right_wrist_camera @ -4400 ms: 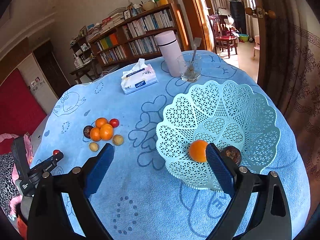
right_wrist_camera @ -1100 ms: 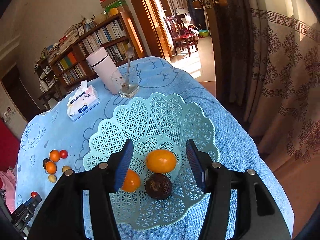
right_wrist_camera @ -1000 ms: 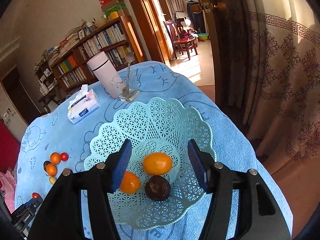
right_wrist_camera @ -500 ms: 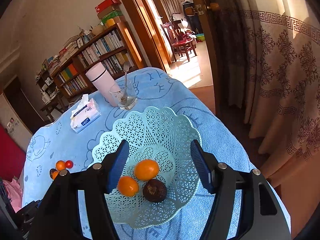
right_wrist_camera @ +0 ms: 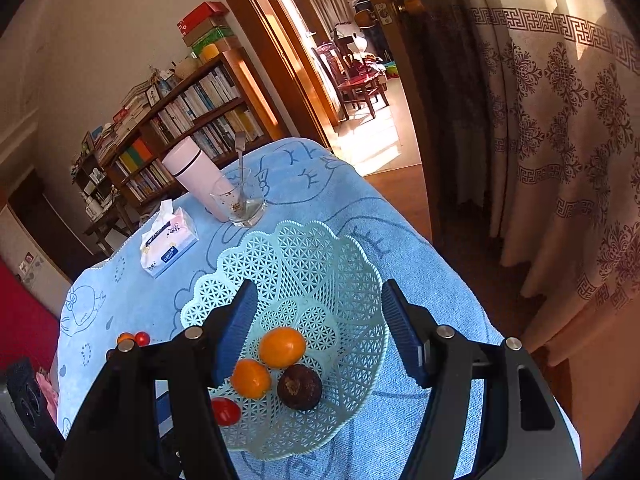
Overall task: Organize fruits
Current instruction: 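Carry the red tomato into the basket and open the left tool, then grasp another orange from the fruit cluster with the left tool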
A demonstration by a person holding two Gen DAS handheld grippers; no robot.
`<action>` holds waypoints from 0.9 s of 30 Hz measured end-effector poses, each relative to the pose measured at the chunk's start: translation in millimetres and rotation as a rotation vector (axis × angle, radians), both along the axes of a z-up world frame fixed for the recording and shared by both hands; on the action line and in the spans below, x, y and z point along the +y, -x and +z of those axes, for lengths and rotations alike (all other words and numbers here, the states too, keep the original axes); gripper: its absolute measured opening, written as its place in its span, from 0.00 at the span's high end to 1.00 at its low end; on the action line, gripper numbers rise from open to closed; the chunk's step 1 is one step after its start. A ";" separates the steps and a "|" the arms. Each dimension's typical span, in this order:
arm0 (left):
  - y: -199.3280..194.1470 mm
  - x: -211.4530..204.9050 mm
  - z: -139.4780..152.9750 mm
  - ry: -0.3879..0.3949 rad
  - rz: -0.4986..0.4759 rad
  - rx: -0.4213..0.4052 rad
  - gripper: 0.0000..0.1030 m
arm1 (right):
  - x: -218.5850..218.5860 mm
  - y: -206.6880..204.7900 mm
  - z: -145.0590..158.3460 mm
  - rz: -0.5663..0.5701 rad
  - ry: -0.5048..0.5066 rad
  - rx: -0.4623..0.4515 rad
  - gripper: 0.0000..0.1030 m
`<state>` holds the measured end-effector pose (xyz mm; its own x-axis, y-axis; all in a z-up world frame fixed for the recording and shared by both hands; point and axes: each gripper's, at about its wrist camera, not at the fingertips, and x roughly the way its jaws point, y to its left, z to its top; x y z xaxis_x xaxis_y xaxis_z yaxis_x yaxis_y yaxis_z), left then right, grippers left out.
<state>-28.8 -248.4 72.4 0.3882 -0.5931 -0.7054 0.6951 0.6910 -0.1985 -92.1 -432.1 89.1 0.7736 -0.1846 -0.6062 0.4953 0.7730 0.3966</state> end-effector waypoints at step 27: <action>-62.4 141.7 24.8 -0.073 0.418 -0.098 0.16 | 25.6 3.5 13.0 0.055 0.041 -0.034 0.26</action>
<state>33.6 -106.8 97.2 0.6516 -0.3205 -0.6875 0.3659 0.9267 -0.0852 -95.6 -406.5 102.0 0.8032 -0.1652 -0.5724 0.4383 0.8145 0.3800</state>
